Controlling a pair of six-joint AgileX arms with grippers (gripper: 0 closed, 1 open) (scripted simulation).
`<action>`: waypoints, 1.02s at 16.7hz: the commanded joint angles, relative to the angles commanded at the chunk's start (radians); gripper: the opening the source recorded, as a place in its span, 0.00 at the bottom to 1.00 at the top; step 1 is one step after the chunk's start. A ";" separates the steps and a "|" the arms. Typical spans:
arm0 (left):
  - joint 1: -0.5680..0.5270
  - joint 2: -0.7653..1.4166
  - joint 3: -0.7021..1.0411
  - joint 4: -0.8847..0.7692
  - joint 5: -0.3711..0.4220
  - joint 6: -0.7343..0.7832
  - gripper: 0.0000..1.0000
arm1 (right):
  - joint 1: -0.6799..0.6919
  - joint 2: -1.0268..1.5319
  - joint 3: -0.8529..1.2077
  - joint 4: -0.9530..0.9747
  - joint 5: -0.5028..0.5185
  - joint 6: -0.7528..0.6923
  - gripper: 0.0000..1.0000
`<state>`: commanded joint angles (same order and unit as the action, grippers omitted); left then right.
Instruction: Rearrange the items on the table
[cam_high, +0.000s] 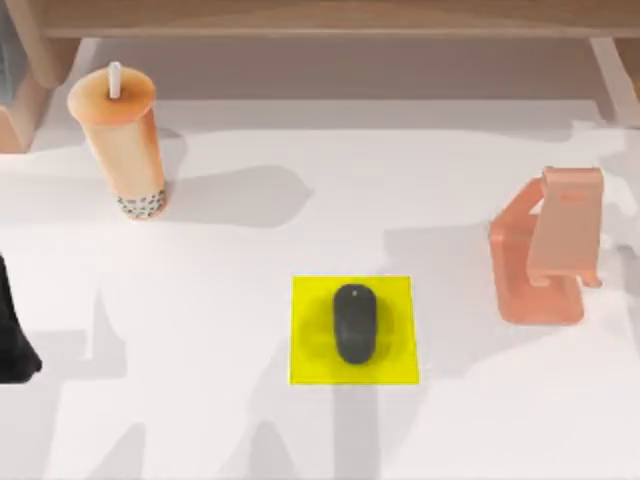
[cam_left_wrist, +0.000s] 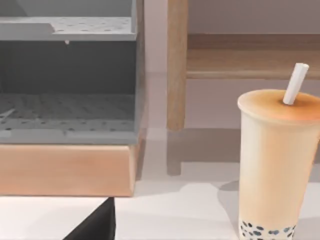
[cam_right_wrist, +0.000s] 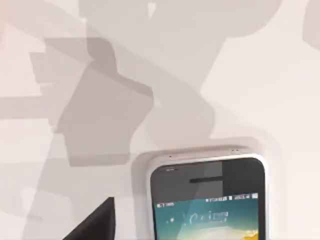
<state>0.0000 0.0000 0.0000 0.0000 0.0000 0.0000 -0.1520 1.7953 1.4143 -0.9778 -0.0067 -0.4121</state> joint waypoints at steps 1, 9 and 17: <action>0.000 0.000 0.000 0.000 0.000 0.000 1.00 | -0.037 -0.015 -0.066 0.003 -0.003 -0.052 1.00; 0.000 0.000 0.000 0.000 0.000 0.000 1.00 | -0.138 -0.043 -0.250 0.003 -0.013 -0.208 1.00; 0.000 0.000 0.000 0.000 0.000 0.000 1.00 | -0.133 0.027 -0.327 0.154 -0.013 -0.202 1.00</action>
<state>0.0000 0.0000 0.0000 0.0000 0.0000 0.0000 -0.2851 1.8224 1.0870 -0.8233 -0.0194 -0.6145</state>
